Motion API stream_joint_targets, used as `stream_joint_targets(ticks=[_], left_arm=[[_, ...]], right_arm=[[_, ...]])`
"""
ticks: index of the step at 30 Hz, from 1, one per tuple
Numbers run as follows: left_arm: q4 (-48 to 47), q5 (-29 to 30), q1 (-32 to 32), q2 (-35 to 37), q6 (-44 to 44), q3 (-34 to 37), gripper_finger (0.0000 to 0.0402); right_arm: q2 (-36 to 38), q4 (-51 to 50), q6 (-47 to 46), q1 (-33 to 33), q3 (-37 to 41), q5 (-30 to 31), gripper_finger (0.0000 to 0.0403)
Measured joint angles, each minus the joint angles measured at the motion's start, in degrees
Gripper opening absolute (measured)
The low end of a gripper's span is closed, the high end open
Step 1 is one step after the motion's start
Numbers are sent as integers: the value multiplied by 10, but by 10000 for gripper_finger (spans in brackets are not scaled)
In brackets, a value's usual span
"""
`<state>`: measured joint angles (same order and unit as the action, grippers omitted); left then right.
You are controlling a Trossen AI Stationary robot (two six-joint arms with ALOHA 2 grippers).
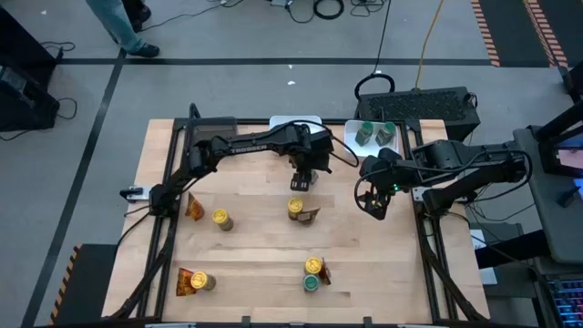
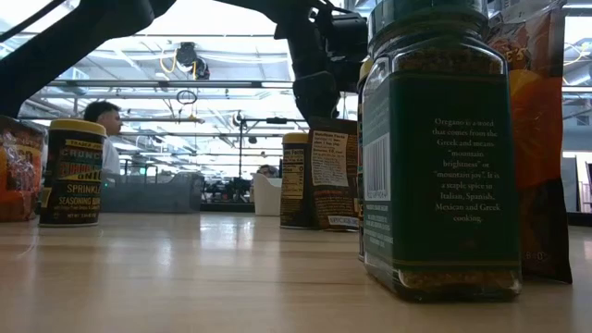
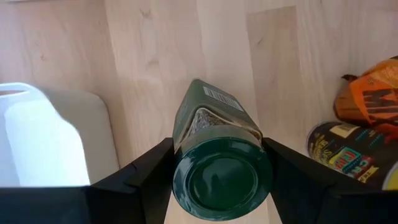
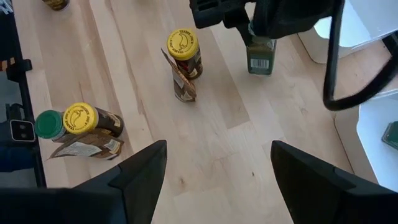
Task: Sort spices by type
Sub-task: Put the top green seasoning bottle into the right white bin
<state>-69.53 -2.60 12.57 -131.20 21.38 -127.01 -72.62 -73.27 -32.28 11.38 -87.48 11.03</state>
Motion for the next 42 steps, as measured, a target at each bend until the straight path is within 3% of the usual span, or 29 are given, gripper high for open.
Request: stream_joint_targets(ticks=[42], left_arm=[[-58,-38,1,-17,15,8,228]], right_arm=[[0,23,4,0,0,-1,270]])
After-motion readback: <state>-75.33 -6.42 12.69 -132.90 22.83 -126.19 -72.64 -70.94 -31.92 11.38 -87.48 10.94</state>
